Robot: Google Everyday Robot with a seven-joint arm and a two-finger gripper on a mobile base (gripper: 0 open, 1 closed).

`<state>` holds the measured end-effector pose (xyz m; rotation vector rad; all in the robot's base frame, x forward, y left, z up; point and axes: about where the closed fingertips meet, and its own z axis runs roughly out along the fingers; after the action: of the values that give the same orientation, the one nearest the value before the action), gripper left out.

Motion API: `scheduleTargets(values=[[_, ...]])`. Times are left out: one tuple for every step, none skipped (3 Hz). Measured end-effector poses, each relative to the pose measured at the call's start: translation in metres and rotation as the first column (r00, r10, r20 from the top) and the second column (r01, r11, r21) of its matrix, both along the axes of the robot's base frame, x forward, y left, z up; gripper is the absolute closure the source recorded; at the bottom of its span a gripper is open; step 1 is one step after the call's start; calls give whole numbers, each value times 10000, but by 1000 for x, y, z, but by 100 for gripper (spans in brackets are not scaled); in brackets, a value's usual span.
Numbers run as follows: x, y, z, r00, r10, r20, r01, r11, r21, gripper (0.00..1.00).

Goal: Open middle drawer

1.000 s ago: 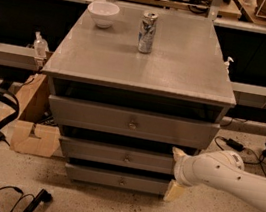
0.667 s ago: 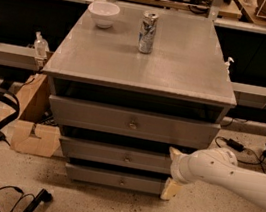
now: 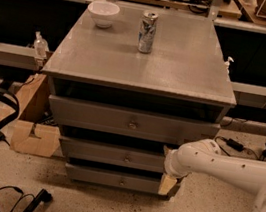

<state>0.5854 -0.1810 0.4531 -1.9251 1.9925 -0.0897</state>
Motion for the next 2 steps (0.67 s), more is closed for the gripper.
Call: scheduleTargets(values=[[13,-3,-16,9997,139,-210,-150,9984,-553,0],[20,-1,-36,9982,256,-543,-303,9957,-877,16]])
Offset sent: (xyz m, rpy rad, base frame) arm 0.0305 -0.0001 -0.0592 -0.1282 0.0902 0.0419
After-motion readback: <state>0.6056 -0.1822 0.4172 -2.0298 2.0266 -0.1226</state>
